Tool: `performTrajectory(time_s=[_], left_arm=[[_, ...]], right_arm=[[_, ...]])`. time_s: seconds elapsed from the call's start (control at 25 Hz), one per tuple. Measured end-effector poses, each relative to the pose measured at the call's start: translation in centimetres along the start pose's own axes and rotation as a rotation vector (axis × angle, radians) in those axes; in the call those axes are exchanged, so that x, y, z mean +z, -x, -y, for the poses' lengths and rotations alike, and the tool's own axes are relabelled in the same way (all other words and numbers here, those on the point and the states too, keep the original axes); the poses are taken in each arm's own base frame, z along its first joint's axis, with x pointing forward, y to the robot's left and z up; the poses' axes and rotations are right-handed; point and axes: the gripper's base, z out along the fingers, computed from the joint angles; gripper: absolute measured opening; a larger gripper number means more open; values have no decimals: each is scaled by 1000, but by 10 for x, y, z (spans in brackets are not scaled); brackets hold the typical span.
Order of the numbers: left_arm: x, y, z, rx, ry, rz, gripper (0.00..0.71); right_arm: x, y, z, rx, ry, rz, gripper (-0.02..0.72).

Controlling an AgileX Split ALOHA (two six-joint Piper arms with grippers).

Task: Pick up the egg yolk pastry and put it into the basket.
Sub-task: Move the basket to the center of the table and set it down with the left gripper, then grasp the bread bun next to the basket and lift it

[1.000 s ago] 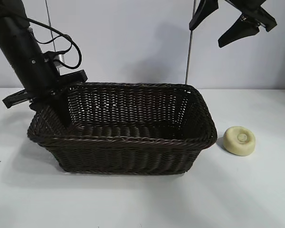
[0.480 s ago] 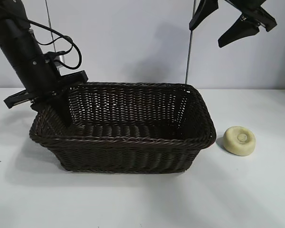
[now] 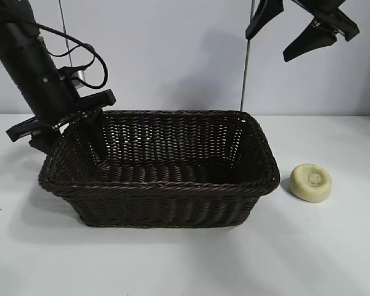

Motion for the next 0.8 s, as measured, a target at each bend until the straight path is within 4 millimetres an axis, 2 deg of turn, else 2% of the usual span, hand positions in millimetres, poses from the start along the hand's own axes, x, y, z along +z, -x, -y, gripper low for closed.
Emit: performTrajectory(time_s=[0.48, 0.8], left_arm=[[-60, -15, 20, 71, 27, 104, 478], [-110, -36, 39, 84, 11, 211, 478]], right_arm=[[0, 0, 0, 0, 0, -1, 537], [0, -1, 0, 0, 1, -8, 537]])
